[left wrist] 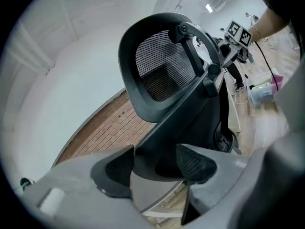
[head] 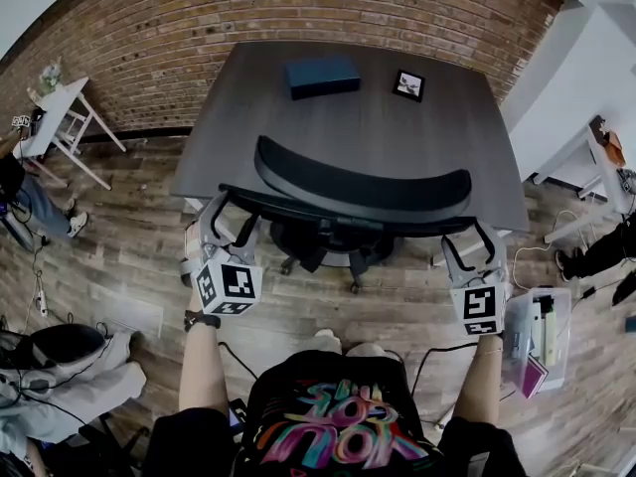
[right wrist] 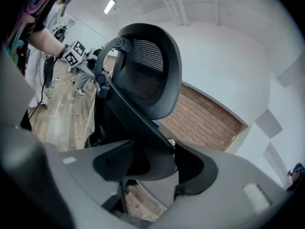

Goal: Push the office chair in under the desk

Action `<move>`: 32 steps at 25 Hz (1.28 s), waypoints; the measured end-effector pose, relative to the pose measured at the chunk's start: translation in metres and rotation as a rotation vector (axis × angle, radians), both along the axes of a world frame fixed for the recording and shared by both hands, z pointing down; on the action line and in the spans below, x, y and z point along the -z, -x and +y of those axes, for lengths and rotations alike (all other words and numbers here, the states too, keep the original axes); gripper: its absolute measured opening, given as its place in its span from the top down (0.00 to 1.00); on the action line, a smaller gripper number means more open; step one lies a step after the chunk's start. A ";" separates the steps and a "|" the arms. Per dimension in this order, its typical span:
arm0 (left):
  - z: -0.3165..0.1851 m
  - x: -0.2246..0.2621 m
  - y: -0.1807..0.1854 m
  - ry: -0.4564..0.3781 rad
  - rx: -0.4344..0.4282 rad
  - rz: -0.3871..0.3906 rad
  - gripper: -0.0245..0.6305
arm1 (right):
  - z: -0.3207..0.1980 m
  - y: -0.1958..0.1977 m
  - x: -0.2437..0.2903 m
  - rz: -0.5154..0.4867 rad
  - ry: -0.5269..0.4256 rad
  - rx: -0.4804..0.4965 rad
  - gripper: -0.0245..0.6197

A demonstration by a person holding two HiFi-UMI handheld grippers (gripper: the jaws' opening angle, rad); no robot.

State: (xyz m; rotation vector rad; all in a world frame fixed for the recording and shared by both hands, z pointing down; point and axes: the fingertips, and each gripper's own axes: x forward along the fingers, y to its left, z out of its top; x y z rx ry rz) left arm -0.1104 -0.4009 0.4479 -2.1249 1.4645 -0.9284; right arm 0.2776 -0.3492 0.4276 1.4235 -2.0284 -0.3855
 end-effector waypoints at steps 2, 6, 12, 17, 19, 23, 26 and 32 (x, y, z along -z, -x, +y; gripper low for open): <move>0.008 -0.001 -0.001 -0.001 0.014 0.049 0.54 | 0.005 0.009 0.003 -0.033 -0.008 0.011 0.56; 0.025 0.002 -0.013 0.005 0.012 0.162 0.54 | 0.018 0.027 0.008 -0.096 -0.013 0.044 0.56; 0.048 0.012 -0.039 0.008 -0.040 0.282 0.54 | 0.038 0.053 0.021 -0.235 -0.028 0.074 0.60; 0.060 0.040 -0.067 0.014 -0.137 0.405 0.56 | 0.044 0.069 0.038 -0.424 -0.061 0.098 0.67; 0.065 0.042 -0.073 0.032 -0.147 0.459 0.59 | 0.046 0.074 0.041 -0.490 -0.060 0.104 0.70; 0.071 0.046 -0.079 0.036 -0.176 0.499 0.64 | 0.054 0.081 0.044 -0.541 -0.067 0.113 0.75; 0.076 0.052 -0.082 0.066 -0.174 0.640 0.65 | 0.058 0.085 0.048 -0.550 -0.076 0.110 0.79; 0.083 0.055 -0.084 0.049 -0.207 0.701 0.77 | 0.067 0.086 0.048 -0.561 -0.082 0.108 0.87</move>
